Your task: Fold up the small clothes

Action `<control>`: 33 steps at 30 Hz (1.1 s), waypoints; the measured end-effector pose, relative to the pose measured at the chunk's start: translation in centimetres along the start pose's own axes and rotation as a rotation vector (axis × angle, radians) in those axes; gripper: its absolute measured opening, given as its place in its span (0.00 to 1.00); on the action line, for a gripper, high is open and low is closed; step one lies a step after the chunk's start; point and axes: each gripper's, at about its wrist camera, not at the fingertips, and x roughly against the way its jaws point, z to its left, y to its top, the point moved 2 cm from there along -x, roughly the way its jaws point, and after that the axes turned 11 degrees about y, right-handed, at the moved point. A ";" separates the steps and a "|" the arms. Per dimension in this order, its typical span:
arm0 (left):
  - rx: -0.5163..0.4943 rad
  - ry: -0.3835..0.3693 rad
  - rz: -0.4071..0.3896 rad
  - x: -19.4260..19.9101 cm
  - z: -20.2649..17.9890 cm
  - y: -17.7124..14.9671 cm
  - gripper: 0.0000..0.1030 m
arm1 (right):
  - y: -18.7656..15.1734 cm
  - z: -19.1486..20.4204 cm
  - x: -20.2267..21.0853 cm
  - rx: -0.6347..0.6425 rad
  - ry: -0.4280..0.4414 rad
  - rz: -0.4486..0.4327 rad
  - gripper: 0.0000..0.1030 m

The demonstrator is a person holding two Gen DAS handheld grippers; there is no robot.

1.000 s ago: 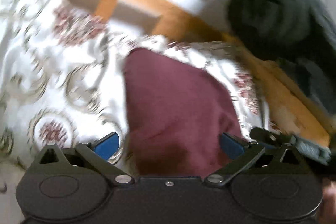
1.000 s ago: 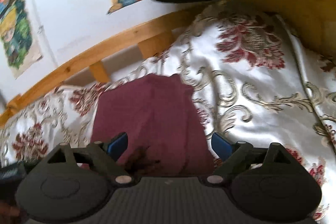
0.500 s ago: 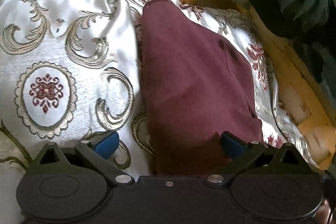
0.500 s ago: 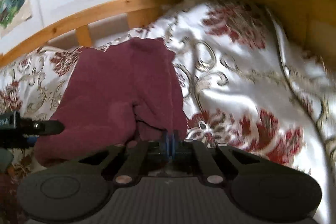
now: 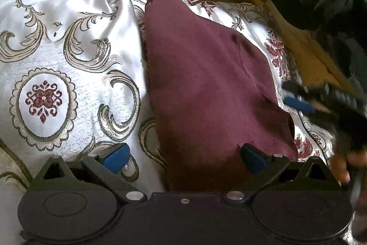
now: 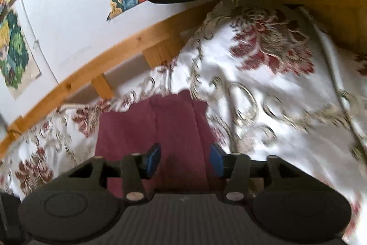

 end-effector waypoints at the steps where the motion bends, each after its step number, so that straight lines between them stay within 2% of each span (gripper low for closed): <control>1: 0.000 -0.001 -0.002 0.0 0.0 0.0 0.99 | 0.5 -0.1 -0.9 0.022 -0.008 0.008 0.56; 2: 0.000 -0.003 -0.004 0.0 0.0 -0.1 0.99 | 0.9 -0.1 -1.9 0.053 -0.018 0.027 0.50; 3: -0.001 -0.004 -0.006 0.0 0.0 -0.2 0.99 | 1.1 -0.1 -2.8 0.084 -0.028 0.052 0.27; 4: -0.002 -0.005 -0.008 0.0 0.0 -0.2 0.99 | 1.3 -0.1 -3.5 0.106 -0.037 0.070 0.08; 9: -0.005 -0.010 -0.014 0.0 0.0 -0.3 0.99 | 2.2 -0.1 -4.5 0.145 -0.062 0.063 0.06; 14: -0.011 -0.013 -0.017 -0.2 -0.3 -0.3 0.99 | 1.9 -1.6 -5.3 0.095 -0.076 0.084 0.06; 16: -0.012 -0.016 -0.014 -0.2 -0.3 -0.2 0.99 | 1.6 -2.3 -5.1 0.055 -0.066 0.070 0.10; 17: -0.011 -0.019 -0.013 -0.2 -0.3 -0.2 0.99 | 1.5 -2.6 -5.1 0.031 -0.064 0.062 0.19; 18: -0.012 -0.020 -0.012 -0.2 -0.3 -0.2 0.99 | 1.4 -3.0 -5.0 0.002 -0.061 0.055 0.32; 20: -0.014 -0.023 -0.009 -0.3 -0.2 -0.1 0.99 | 1.4 -3.7 -4.7 -0.046 -0.054 0.040 0.43; 22: -0.017 -0.024 -0.008 -0.3 -0.2 -0.1 0.99 | 1.5 -4.6 -4.5 -0.104 -0.017 0.032 0.47; 26: -0.021 -0.028 -0.004 -0.5 -0.2 0.0 0.99 | 1.4 -5.4 -4.8 -0.196 0.061 0.034 0.69; 28: -0.022 -0.032 -0.003 -0.6 -0.2 0.1 0.99 | 1.3 -5.6 -5.4 -0.232 0.098 0.047 0.72; 33: -0.027 -0.042 -0.004 -0.7 -0.1 0.1 0.99 | 0.6 -6.0 -7.1 -0.264 0.080 0.076 0.70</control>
